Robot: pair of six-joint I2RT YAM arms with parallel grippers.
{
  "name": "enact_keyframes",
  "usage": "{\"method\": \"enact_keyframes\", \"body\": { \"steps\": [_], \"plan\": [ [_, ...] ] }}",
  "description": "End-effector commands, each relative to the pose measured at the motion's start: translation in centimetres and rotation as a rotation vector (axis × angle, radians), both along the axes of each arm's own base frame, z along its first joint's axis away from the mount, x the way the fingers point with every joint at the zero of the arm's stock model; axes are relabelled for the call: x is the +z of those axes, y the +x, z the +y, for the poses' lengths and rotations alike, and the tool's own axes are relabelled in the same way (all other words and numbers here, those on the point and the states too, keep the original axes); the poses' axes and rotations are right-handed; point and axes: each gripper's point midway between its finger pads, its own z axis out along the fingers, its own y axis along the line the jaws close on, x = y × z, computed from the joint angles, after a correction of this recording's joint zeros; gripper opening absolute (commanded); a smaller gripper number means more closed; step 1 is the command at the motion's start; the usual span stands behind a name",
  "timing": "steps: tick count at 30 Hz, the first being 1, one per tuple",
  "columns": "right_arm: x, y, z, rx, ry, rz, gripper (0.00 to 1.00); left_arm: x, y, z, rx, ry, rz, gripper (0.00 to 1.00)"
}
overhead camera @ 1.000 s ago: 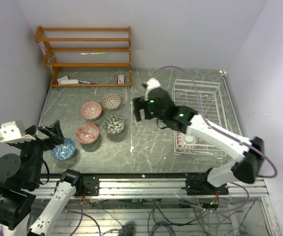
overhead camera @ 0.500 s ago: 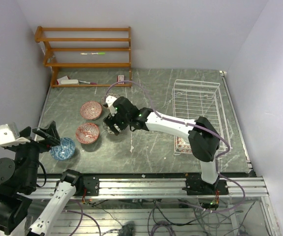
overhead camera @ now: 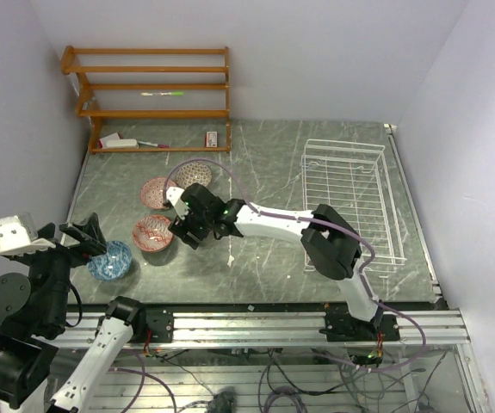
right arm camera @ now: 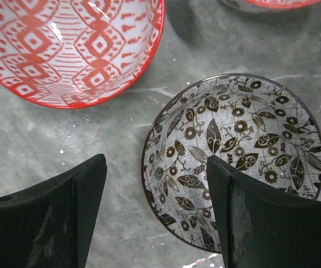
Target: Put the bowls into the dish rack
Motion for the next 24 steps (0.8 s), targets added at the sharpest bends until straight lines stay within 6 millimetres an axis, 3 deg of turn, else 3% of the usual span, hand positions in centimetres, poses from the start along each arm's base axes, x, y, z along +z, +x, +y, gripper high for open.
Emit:
{"method": "enact_keyframes", "body": {
  "steps": [1, 8, 12, 16, 21, 24],
  "plan": [
    [0.4, 1.3, 1.3, -0.026, 0.031, -0.042, 0.72, -0.4, 0.4, 0.2, 0.018, 0.024, 0.027, 0.98],
    [-1.3, 2.6, 1.0, -0.1, -0.018, -0.067, 0.63, -0.6, 0.2, 0.4, 0.026, 0.025, 0.031, 0.97],
    [-1.7, 3.0, 0.2, -0.143, -0.034, -0.086, 0.36, -0.8, 0.1, 0.5, 0.029, 0.025, 0.033, 0.98],
    [-1.4, 3.0, -0.1, -0.166, -0.027, -0.085, 0.25, -0.8, 0.1, 0.5, 0.028, 0.027, 0.033, 0.98],
    [0.3, 3.5, -1.2, -0.254, -0.011, -0.098, 0.06, -0.5, 0.0, 0.5, 0.024, 0.021, 0.026, 0.98],
    [2.6, 3.4, -1.6, -0.284, 0.041, -0.103, 0.02, -0.4, -0.1, 0.5, 0.023, 0.018, 0.021, 0.98]
  ]
}}
